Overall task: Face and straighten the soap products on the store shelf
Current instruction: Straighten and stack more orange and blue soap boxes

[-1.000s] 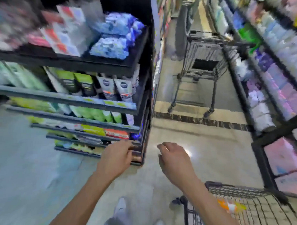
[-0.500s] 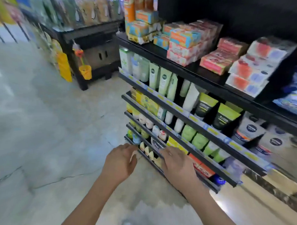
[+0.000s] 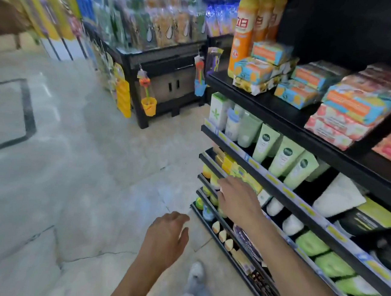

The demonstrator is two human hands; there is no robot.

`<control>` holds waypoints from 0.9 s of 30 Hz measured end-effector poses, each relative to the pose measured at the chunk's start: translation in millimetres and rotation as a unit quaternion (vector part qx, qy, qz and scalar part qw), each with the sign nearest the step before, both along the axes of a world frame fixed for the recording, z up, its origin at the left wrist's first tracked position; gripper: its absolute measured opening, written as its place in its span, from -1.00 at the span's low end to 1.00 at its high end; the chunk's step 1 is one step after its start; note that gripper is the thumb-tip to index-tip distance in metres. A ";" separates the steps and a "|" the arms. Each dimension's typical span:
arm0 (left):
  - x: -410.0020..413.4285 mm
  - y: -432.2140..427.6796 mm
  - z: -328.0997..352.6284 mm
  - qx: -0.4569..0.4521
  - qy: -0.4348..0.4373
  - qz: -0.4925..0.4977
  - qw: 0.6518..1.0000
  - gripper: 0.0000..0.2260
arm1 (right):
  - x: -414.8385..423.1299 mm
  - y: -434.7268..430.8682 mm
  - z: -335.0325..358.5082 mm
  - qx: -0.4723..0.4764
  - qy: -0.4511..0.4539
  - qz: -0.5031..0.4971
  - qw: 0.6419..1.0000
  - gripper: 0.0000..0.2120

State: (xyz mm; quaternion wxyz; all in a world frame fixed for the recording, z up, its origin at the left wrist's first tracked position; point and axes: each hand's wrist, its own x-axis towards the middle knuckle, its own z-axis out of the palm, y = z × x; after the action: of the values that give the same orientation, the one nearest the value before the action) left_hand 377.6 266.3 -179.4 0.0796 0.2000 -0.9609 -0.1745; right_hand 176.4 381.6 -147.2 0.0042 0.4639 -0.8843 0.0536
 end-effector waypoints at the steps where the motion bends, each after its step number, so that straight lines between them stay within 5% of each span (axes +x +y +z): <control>1: -13.7 -10.4 1.5 -0.007 0.006 -0.001 1.000 -0.71 | -11.4 -10.0 1.6 0.001 0.000 0.001 1.000 -0.69; 6: -85.3 -58.9 28.0 -0.028 0.029 -0.028 0.999 -0.77 | -51.7 -42.1 30.1 -0.043 0.002 0.000 0.999 -0.77; 15: -247.2 -121.8 126.6 -0.081 0.171 -0.162 0.969 -0.77 | -106.6 -52.9 113.1 -0.263 0.066 -0.060 0.961 -0.79; 27: -352.5 -190.5 142.7 -0.072 0.207 -0.245 0.945 -0.66 | -172.1 -52.2 145.8 -0.203 0.120 -0.304 0.923 -0.72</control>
State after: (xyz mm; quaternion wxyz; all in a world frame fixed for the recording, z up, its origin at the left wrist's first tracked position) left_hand 25.1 75.8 -36.7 0.2457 -0.0881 -0.9526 -0.1566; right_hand 4.2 329.5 -1.4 0.2202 0.1647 -0.9460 0.1719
